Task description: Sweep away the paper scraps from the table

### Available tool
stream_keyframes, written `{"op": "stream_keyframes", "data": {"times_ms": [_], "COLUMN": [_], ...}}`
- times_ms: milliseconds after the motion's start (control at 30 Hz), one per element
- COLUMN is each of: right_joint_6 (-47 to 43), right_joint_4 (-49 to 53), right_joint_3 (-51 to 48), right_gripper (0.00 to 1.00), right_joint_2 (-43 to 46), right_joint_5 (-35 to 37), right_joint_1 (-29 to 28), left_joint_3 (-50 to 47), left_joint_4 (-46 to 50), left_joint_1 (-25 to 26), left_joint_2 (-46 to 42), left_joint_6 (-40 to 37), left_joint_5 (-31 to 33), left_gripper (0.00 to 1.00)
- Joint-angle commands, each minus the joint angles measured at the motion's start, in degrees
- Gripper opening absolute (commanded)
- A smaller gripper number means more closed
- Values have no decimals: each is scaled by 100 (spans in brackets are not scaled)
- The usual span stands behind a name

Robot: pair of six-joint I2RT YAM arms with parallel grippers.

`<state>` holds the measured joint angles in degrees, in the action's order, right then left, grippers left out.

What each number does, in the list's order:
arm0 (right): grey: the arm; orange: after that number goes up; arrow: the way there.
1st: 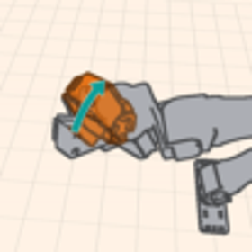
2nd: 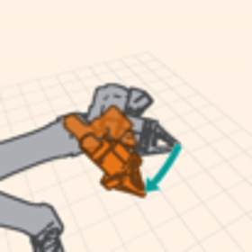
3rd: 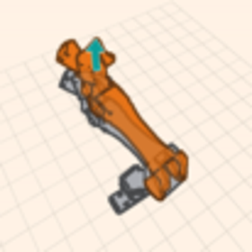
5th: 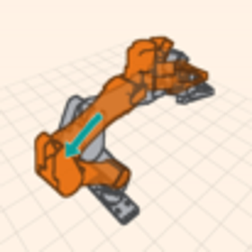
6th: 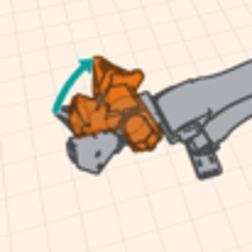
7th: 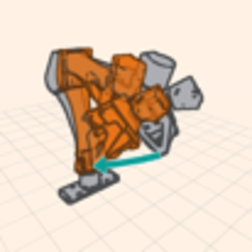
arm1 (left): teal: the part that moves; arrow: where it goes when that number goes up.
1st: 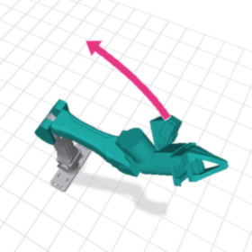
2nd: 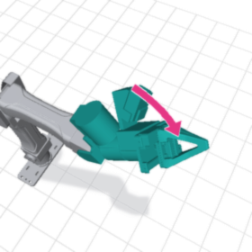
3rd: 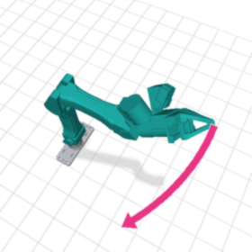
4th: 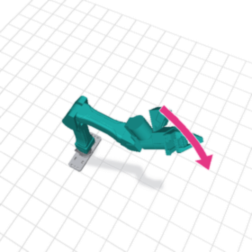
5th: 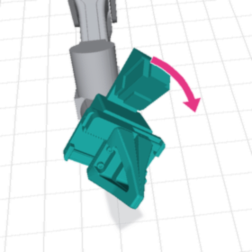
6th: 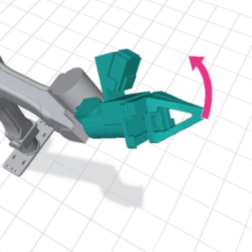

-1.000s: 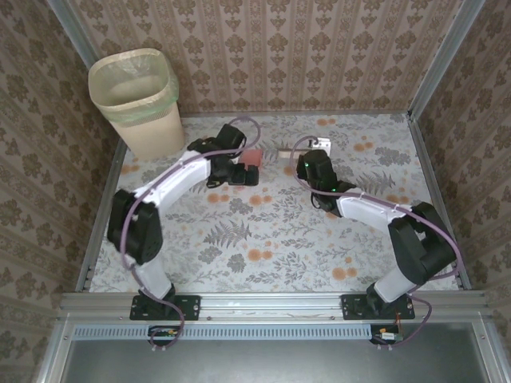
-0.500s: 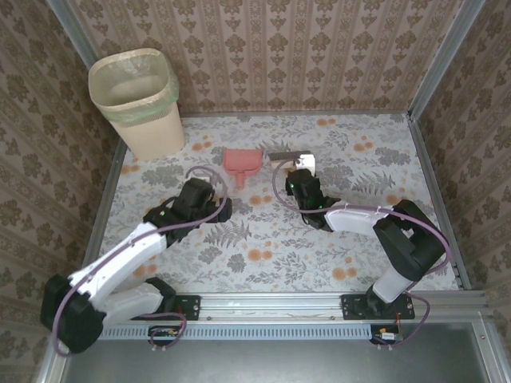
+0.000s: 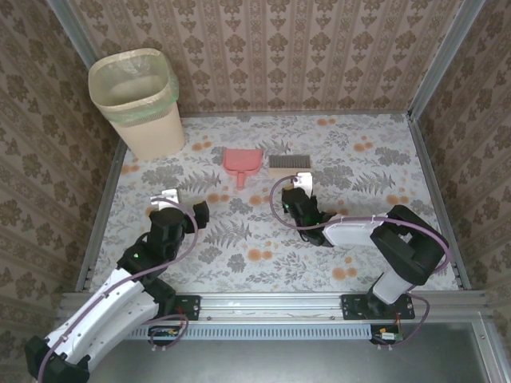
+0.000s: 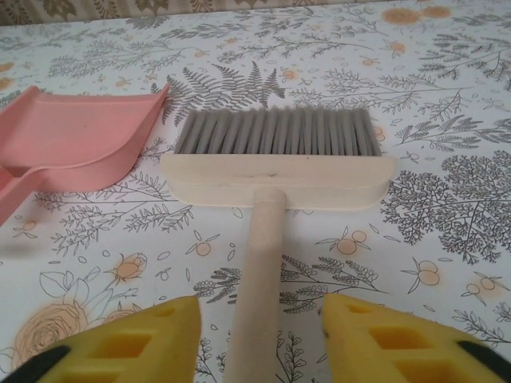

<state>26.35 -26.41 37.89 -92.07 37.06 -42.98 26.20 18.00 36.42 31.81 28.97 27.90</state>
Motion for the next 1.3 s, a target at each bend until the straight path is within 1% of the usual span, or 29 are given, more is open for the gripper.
{"op": "stream_keyframes", "data": {"times_ms": [0,100,233,333,433,500,533,600,633,700,733,800,900,1000,1067,1133,1167,1200,1233,1267], "right_joint_6": [306,302,473,846,1369,1642,1753,1928,1911,1793,1745,1615,1300,952,269,-480,-801,-1236,-1797,-2144], "right_joint_4": [-125,-139,-125,58,775,1289,1529,2051,2263,2594,2723,2838,2596,2151,1300,234,-52,-256,-262,-103], "right_joint_3": [-212,-321,-660,-1072,-1386,-1594,-1723,-1916,-1998,-2096,-2121,-2152,-2163,-2017,-1974,-1919,-1820,-1635,-1396,-1154], "right_gripper": [51,54,62,69,77,77,77,92,100,100,100,100,100,100,100,100,100,100,100,100], "right_joint_2": [213,456,1045,1847,2800,3535,3965,4777,5191,5825,6091,6360,6180,5457,4795,3927,3557,3121,2717,2423], "right_joint_5": [338,474,726,862,1136,1391,1513,1572,1496,1339,1118,978,864,852,717,435,185,-264,-793,-1131], "right_joint_1": [-26,-17,-12,49,147,234,314,567,749,1162,1393,1754,2153,2482,2644,2853,2967,3112,3217,3247], "left_joint_3": [-26,-142,-253,-327,-402,-422,-421,-424,-446,-436,-380,-263,-142,-194,-341,-523,-610,-692,-801,-927], "left_joint_4": [241,286,396,460,490,501,503,443,280,-59,-175,-424,-952,-1689,-2283,-2994,-3321,-3543,-3753,-3984], "left_joint_1": [-184,-284,-344,-386,-424,-472,-509,-640,-743,-953,-1135,-1459,-1995,-2575,-2876,-3191,-3303,-3404,-3521,-3598], "left_joint_2": [-311,-637,-1098,-1376,-1595,-1692,-1720,-1715,-1681,-1511,-1353,-997,-422,171,530,871,976,1035,1078,1114], "left_joint_6": [209,249,252,175,48,-57,-77,18,0,-19,-14,-60,-64,-157,-287,-693,-982,-1203,-1371,-1468], "left_joint_5": [386,349,489,563,584,567,542,314,15,-397,-506,-689,-1047,-1338,-1294,-1330,-1279,-1217,-1126,-1021], "left_gripper": [100,100,100,100,100,100,100,100,100,100,100,100,100,100,100,100,100,100,100,100]}}
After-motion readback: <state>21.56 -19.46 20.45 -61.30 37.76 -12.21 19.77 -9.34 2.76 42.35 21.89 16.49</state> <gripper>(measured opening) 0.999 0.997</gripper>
